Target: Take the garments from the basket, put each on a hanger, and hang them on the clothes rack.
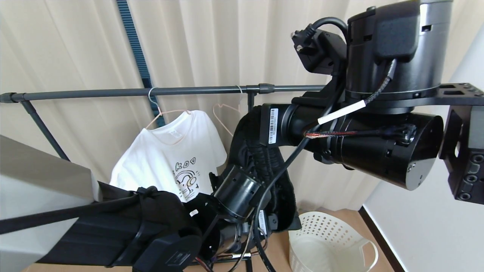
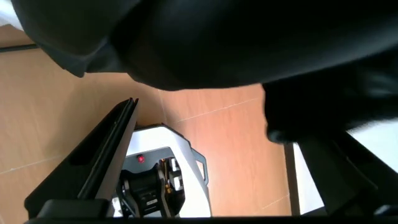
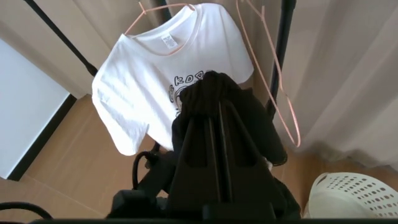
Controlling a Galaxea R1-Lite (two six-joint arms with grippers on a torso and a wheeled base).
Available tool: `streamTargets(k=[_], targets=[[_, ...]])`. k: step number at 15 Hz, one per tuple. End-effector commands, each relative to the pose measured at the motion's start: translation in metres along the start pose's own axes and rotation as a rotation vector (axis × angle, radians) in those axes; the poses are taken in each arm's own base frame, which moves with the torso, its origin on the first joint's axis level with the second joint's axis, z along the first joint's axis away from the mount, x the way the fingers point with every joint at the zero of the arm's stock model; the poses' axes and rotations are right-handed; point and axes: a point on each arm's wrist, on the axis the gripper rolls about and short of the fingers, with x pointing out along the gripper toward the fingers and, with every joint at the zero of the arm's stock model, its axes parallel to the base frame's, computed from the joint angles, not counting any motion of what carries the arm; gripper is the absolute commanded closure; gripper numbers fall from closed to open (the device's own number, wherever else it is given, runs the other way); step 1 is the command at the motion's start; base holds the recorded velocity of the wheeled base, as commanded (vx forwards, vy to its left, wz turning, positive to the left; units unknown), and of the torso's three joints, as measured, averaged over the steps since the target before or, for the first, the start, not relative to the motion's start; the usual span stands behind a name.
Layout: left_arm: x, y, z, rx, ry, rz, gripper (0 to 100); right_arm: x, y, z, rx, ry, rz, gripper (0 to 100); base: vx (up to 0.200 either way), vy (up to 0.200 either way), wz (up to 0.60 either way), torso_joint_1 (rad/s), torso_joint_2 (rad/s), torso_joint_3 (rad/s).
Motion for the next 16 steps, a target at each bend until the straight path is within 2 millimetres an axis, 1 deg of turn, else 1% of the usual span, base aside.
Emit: streamTargets(k=[1, 3, 5, 6, 7, 8, 10, 12, 13, 14, 15, 16], targets=[[0.008, 0.003, -0.008, 0.011, 0.028, 0.023, 0, -0.012, -0.004, 0.011, 0.022, -0.032, 0.006, 100, 0.000, 0.000, 0.00, 0.000, 0.00, 0.000], [0.008, 0.010, -0.016, 0.020, 0.053, 0.047, 0, -0.019, -0.009, 0.019, 0.043, -0.057, 0.002, 100, 0.000, 0.000, 0.00, 0.000, 0.00, 0.000], [0.008, 0.015, -0.022, 0.026, 0.072, 0.061, 0, -0.023, -0.016, 0.024, 0.071, -0.075, -0.013, 100, 0.000, 0.000, 0.00, 0.000, 0.00, 0.000], [0.006, 0.015, -0.025, 0.032, 0.072, 0.062, 0, -0.024, -0.021, 0.028, 0.080, -0.085, -0.026, 100, 0.000, 0.000, 0.00, 0.000, 0.00, 0.000], [-0.003, 0.015, -0.026, 0.039, 0.063, 0.058, 0, -0.026, -0.029, 0.032, 0.088, -0.099, -0.046, 100, 0.000, 0.000, 0.00, 0.000, 0.00, 0.000], [-0.009, 0.014, -0.027, 0.042, 0.058, 0.051, 100, -0.027, -0.033, 0.034, 0.093, -0.106, -0.056, 100, 0.000, 0.000, 0.00, 0.000, 0.00, 0.000], [-0.043, 0.018, -0.030, 0.089, 0.030, 0.004, 100, -0.034, -0.047, 0.041, 0.115, -0.131, -0.090, 100, 0.000, 0.000, 0.00, 0.000, 0.00, 0.000], [-0.075, 0.027, -0.029, 0.131, -0.017, -0.027, 100, -0.040, -0.058, 0.040, 0.120, -0.135, -0.121, 100, 0.000, 0.000, 0.00, 0.000, 0.00, 0.000], [-0.089, 0.031, -0.026, 0.138, -0.052, -0.038, 100, -0.043, -0.064, 0.036, 0.119, -0.126, -0.138, 100, 0.000, 0.000, 0.00, 0.000, 0.00, 0.000], [-0.096, 0.034, -0.024, 0.144, -0.072, -0.041, 100, -0.044, -0.068, 0.034, 0.120, -0.121, -0.149, 100, 0.000, 0.000, 0.00, 0.000, 0.00, 0.000], [-0.109, 0.043, -0.017, 0.160, -0.127, -0.028, 100, -0.046, -0.078, 0.026, 0.118, -0.101, -0.180, 100, 0.000, 0.000, 0.00, 0.000, 0.00, 0.000], [-0.115, 0.047, -0.010, 0.167, -0.159, -0.022, 100, -0.049, -0.084, 0.020, 0.123, -0.087, -0.197, 100, 0.000, 0.000, 0.00, 0.000, 0.00, 0.000]])
